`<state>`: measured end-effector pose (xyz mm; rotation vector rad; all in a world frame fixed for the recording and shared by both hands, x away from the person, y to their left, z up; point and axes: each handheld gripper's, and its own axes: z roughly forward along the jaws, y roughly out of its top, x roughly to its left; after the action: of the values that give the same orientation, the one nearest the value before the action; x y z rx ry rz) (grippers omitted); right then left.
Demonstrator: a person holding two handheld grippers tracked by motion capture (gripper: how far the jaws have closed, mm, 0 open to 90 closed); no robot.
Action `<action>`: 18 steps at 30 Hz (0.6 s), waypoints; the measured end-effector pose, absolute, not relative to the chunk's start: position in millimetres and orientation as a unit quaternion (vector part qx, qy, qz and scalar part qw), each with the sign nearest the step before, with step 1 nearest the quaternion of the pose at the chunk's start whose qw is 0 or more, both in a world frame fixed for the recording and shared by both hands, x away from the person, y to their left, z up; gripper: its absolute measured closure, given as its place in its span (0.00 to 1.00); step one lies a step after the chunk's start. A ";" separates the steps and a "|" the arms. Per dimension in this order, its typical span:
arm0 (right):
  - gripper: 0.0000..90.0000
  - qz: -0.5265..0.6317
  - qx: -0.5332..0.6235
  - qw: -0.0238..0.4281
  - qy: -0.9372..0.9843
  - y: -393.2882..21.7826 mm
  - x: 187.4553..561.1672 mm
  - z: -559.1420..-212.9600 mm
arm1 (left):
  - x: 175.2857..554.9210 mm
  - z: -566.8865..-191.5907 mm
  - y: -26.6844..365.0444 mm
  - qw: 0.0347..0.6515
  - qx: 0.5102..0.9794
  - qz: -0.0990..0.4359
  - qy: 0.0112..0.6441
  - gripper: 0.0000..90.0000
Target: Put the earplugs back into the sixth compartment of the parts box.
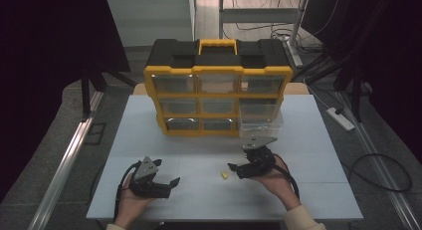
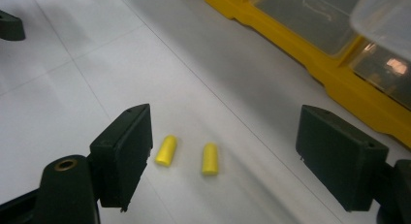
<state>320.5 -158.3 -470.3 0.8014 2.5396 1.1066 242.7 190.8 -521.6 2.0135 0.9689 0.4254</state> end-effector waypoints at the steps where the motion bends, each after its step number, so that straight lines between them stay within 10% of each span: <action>1: 0.24 0.381 0.275 0.129 0.873 -157.1 320.1 -472.6 | 242.6 -521.6 190.9 0.419 0.804 0.170 0.386 0.08; 18: 0.26 0.326 0.284 0.119 0.894 -146.7 330.3 -497.1 | 240.7 -522.2 190.8 0.416 0.806 0.172 0.384 0.08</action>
<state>330.3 -146.7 -497.1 0.8306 2.6129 0.9534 240.7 190.8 -522.2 2.0248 0.9647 0.4310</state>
